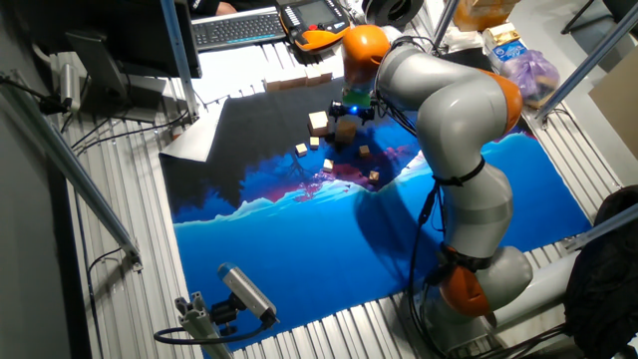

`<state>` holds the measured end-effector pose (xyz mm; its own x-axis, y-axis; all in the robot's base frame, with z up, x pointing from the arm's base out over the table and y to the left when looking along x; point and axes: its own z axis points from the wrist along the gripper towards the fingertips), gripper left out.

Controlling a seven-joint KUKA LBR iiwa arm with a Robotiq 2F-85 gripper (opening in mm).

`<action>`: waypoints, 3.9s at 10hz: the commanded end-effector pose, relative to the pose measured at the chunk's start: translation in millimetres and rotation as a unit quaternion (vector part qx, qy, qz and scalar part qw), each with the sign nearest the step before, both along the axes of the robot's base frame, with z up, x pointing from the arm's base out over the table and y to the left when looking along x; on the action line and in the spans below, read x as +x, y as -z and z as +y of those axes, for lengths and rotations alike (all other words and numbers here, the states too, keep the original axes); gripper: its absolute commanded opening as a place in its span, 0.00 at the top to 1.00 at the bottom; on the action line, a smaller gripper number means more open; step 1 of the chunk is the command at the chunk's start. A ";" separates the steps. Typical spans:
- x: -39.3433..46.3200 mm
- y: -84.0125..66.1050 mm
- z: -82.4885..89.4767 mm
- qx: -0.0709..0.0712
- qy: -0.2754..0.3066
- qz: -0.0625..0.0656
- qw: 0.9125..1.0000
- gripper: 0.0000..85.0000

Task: Stack the blocks in a vertical line of five

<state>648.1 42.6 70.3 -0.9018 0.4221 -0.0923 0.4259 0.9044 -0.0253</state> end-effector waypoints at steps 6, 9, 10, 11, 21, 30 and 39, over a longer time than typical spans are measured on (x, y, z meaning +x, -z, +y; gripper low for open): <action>-1.4 9.8 -1.4 -0.002 -0.009 -0.005 1.000 0.20; -1.5 11.8 -1.4 -0.008 -0.032 -0.002 0.999 0.60; -1.6 11.7 -1.7 -0.009 -0.041 -0.002 0.999 0.80; -1.3 7.3 -2.9 -0.007 -0.060 0.000 0.998 1.00; -21.5 -144.9 -106.7 0.046 -0.176 0.044 0.982 1.00; -20.0 -147.7 -115.4 -0.013 -0.192 0.042 0.980 1.00; -25.0 -173.5 -132.1 -0.014 -0.189 0.053 0.981 1.00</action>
